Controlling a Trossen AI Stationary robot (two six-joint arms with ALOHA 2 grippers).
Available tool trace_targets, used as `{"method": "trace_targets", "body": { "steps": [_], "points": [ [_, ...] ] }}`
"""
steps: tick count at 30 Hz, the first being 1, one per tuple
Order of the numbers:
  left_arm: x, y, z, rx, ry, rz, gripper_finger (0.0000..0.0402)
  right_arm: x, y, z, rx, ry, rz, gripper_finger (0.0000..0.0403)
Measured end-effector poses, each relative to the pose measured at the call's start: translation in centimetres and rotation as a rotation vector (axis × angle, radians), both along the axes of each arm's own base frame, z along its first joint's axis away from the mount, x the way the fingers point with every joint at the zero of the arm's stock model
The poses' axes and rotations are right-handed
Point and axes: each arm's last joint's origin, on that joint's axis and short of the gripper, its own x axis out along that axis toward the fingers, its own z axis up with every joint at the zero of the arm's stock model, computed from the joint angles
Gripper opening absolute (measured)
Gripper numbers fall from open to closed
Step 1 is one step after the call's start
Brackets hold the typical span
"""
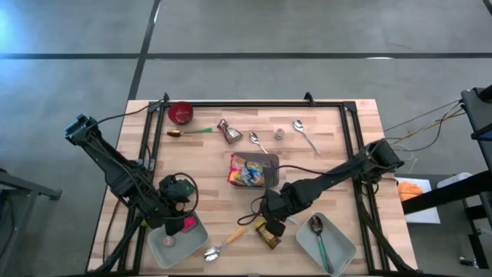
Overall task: Pick & Place Food Item
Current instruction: Put the light blue spoon into the right grey bin
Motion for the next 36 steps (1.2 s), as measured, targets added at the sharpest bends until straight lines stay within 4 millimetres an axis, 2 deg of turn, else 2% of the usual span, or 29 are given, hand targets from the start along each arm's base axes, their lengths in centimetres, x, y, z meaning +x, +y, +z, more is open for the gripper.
{"method": "trace_targets", "body": {
  "steps": [4, 9, 14, 20, 25, 36],
  "points": [
    [0.0, 0.0, 0.0, 0.001, 0.0, -0.001, 0.0249, -1.3, 0.8, 3.0, 0.033, -0.044, -0.071, 0.0024],
    [0.0, 0.0, 0.0, 0.014, -0.007, -0.008, 0.0249, -4.4, 1.7, 6.5, 0.086, -0.113, -0.235, 0.0024],
    [0.1, 0.1, 0.0, 0.041, -0.022, -0.014, 0.0249, -8.0, 3.2, 8.1, 0.173, -0.147, -0.425, 0.0024],
    [0.1, 0.1, 0.1, 0.065, -0.034, -0.024, 0.0249, -11.8, 5.7, 7.4, 0.219, -0.101, -0.615, 0.0024],
    [0.1, 0.2, 0.1, 0.069, -0.036, -0.023, 0.0249, -13.7, 7.7, 6.1, 0.239, -0.054, -0.701, 0.0024],
    [0.3, 0.0, 0.2, 0.05, -0.053, -0.019, 0.0249, -14.6, 10.1, 3.0, 0.126, -0.056, -0.673, 0.0024]
  ]
}}
